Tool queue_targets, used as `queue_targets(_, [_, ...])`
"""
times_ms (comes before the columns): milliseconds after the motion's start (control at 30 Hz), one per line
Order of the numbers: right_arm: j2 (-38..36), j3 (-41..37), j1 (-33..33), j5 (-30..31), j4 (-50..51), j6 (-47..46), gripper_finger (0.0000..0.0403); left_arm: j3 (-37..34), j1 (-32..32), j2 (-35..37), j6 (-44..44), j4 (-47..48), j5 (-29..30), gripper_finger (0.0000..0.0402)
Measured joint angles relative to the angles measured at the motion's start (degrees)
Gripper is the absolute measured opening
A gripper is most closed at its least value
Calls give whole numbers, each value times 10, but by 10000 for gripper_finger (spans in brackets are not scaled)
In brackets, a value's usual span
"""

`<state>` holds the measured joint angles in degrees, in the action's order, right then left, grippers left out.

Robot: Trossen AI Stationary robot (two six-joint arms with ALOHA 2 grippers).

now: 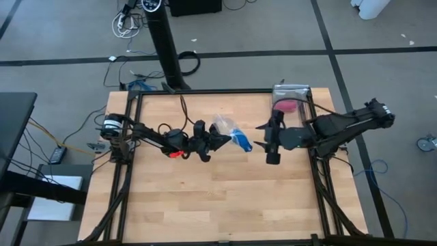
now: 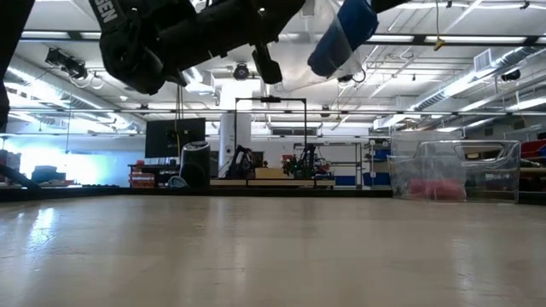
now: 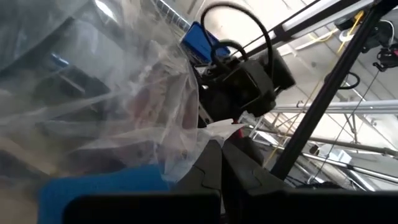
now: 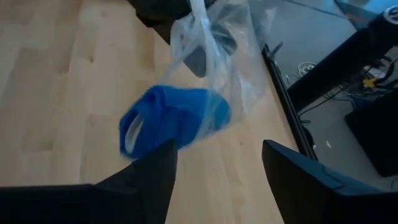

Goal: Roll bandage
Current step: Put the blue bandage into the transparent zip bag

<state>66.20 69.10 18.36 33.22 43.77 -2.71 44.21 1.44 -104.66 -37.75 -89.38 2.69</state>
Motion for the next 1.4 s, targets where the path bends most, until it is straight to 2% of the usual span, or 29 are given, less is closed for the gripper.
queue_targets(167, [-46, -11, 35, 37, 29, -31, 226, -3, -3, 32, 34, -1, -5, 0])
queue_targets(233, [-70, -45, 46, 40, 3, -38, 223, -7, -6, 43, 48, -1, -13, 0])
queue_targets(300, [-94, -102, 52, 39, -63, -26, 220, -7, -11, 52, 52, -1, -25, 0])
queue_targets(400, [-118, -217, 56, 43, -238, 34, 212, -6, -19, 64, 47, -1, -34, 0])
queue_targets(533, [-108, -363, 48, 100, -569, 157, 198, 1, -22, 69, 38, -1, -43, 0])
queue_targets(633, [-82, -431, 39, 123, -786, 241, 182, 12, -22, 70, 30, -1, -52, 0])
queue_targets(700, [-66, -454, 33, 116, -883, 277, 168, 16, -22, 70, 30, -1, -52, 0])
queue_targets(767, [-51, -461, 24, 101, -915, 291, 155, 21, -22, 70, 30, -1, -53, 0])
queue_targets(933, [-17, -440, 7, 43, -922, 297, 139, 31, -22, 70, 30, -1, -57, 0])
queue_targets(1167, [20, -400, -25, 32, -925, 309, 135, 31, -22, 70, 30, -1, -58, 0])
queue_targets(1267, [30, -391, -30, 32, -940, 318, 100, 31, -22, 70, 30, -1, -59, 0])
queue_targets(1400, [26, -391, -14, 85, -969, 365, 15, 30, -26, 72, 28, -1, -70, 0])
